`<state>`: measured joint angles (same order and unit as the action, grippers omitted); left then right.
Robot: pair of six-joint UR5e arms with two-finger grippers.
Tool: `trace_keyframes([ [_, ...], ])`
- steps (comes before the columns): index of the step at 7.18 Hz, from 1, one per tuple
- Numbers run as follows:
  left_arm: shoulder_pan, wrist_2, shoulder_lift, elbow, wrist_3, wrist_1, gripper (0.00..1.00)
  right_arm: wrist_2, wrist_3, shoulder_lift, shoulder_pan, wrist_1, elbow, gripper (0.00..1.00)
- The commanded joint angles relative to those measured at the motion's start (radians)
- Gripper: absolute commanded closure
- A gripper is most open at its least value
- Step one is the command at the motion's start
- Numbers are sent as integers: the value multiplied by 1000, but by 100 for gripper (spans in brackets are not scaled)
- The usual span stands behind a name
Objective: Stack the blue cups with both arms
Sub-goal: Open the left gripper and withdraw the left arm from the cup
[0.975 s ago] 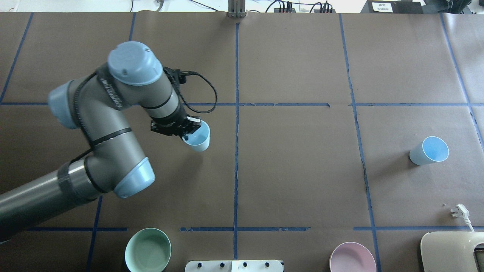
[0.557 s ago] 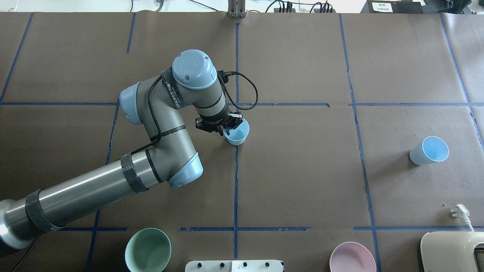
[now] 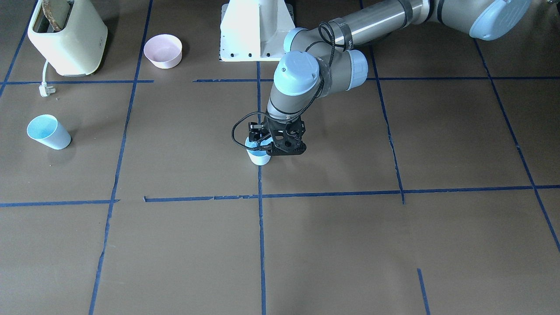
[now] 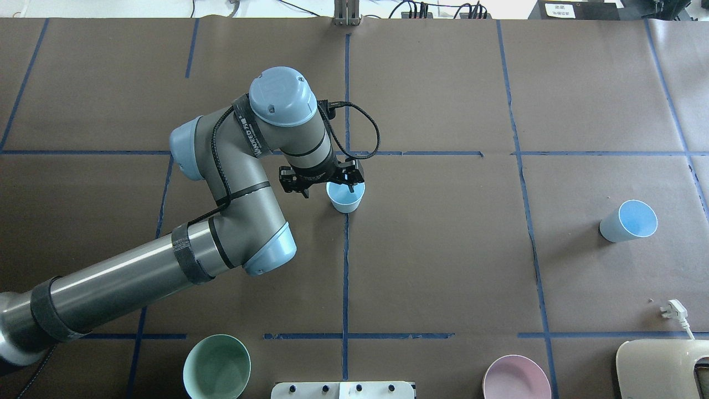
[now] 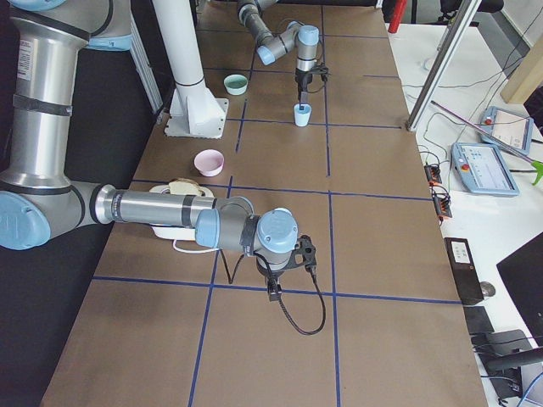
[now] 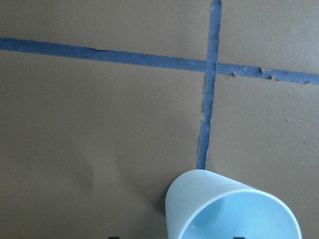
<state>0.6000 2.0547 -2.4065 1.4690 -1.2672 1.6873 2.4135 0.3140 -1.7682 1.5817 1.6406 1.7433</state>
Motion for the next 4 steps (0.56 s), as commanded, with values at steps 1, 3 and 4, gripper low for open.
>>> trace_keyframes([
  [1, 41, 19, 102, 232, 113, -197, 0, -1, 7, 15, -2, -10, 2, 0],
  [3, 185, 83, 392, 481, 438, -250, 0, 4, -3, 15, -5, -80, -11, 0],
  [4, 292, 94, 528, 526, 613, -250, 0, 3, -4, 19, -12, -81, -10, 0],
])
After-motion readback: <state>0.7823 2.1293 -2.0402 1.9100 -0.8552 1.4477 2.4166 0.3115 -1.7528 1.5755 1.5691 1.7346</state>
